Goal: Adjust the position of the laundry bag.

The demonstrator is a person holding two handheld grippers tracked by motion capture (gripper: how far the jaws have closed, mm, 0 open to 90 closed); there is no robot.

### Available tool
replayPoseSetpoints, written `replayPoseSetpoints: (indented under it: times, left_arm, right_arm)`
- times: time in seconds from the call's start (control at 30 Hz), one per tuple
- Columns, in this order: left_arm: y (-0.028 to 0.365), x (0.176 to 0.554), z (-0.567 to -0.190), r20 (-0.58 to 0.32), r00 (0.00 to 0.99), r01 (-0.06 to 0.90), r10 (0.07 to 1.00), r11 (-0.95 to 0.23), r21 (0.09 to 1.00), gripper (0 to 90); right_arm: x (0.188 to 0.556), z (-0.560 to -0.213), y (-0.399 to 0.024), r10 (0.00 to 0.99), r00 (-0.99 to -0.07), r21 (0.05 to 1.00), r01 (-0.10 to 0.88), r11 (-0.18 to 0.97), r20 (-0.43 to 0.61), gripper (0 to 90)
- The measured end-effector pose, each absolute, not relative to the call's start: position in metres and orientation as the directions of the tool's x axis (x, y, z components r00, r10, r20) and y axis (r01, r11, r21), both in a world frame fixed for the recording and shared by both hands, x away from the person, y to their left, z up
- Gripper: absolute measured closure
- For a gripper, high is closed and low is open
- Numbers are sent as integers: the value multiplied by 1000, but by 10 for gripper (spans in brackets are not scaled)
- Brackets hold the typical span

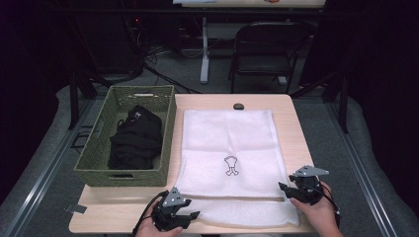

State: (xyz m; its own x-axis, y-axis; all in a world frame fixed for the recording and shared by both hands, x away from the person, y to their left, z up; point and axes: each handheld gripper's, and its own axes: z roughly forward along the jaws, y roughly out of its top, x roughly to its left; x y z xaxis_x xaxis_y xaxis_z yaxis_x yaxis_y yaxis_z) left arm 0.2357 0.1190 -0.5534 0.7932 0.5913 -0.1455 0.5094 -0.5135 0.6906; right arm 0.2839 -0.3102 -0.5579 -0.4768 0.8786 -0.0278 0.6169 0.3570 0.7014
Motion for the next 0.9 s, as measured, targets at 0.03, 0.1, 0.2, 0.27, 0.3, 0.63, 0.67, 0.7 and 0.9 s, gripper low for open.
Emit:
replayPoseSetpoints:
  times: [0.03,0.1,0.2,0.27,0.3,0.63,0.67,0.7,0.9]
  left_arm:
    - [119,236,-553,-147,788,513,597,-507,692,487]
    - [121,236,-552,-141,789,510,598,-509,693,484]
    - [123,237,-550,-137,785,509,603,-503,699,483]
    - [124,237,-549,-132,781,508,610,-497,704,481]
    - [125,237,-548,-140,778,513,612,-492,704,480]
    - [132,242,-535,-115,760,503,639,-467,727,488]
    - [132,243,-534,-121,754,505,645,-453,735,490]
    - [134,244,-532,-119,756,505,644,-456,733,494]
    - [136,250,-525,-133,743,510,656,-425,748,502]
  right_arm:
    - [283,-557,-310,878,-477,701,615,360,-32,476]
    - [283,-556,-309,877,-479,705,608,365,-41,473]
    - [281,-553,-308,871,-488,705,601,376,-49,473]
    - [280,-551,-307,871,-488,709,595,379,-56,473]
    - [279,-550,-306,871,-487,710,594,379,-57,473]
    - [268,-531,-297,860,-510,715,587,380,-39,491]
    - [267,-530,-295,857,-515,717,586,378,-32,495]
    - [265,-530,-294,852,-523,719,578,386,-37,502]
    - [255,-528,-287,839,-542,727,555,404,-52,533]
